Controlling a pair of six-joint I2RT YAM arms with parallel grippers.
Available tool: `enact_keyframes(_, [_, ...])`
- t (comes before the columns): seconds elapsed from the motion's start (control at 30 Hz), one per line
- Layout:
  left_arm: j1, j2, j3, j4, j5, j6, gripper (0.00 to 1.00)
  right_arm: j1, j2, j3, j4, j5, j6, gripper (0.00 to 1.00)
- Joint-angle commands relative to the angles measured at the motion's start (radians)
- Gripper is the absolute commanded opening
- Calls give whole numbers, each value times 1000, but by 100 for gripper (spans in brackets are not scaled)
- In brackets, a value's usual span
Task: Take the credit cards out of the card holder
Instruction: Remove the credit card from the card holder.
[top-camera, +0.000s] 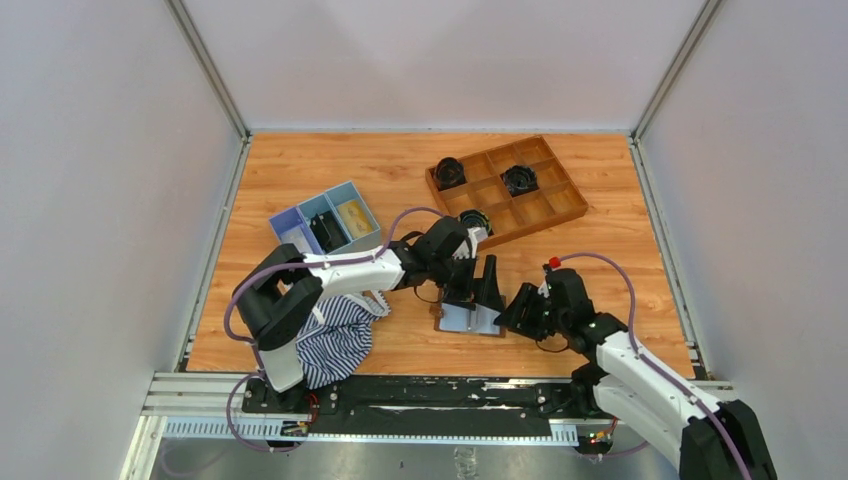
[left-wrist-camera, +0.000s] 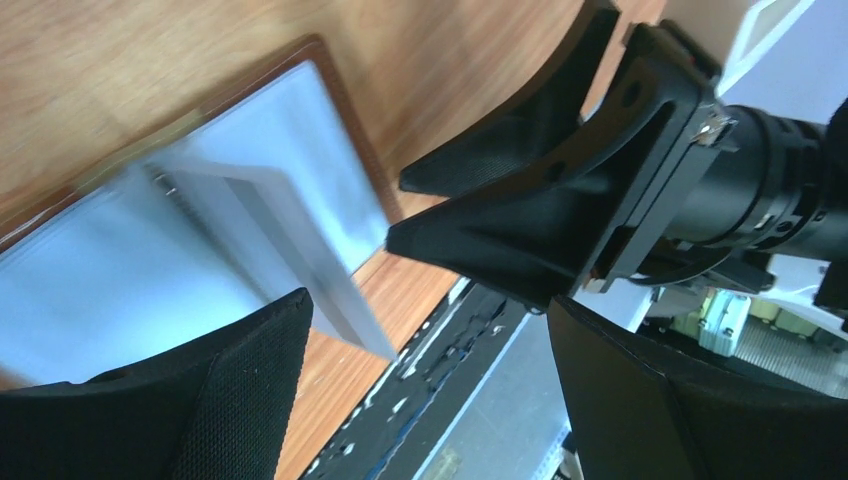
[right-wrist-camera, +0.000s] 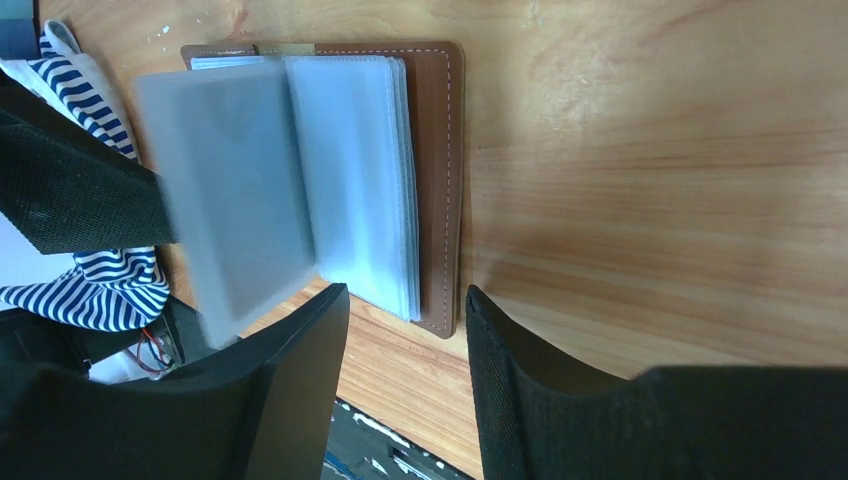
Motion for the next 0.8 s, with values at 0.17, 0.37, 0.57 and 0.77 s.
enact_keyframes(0.17, [-28,71,57,60,32,-30,91,-21,-95,-5,-116,63,4,51])
enact_keyframes(0.37, [-27,54,61,14,-1,-11,91,-24,-72,12,-122,72,7,51])
enact_keyframes(0.57, [4,24,30,-25,-31,-10,91,-24,-109,31,-141,106,14,51])
enact_keyframes(0.77, [16,22,13,-39,-39,-16,90,-24,-174,60,-192,152,26,50])
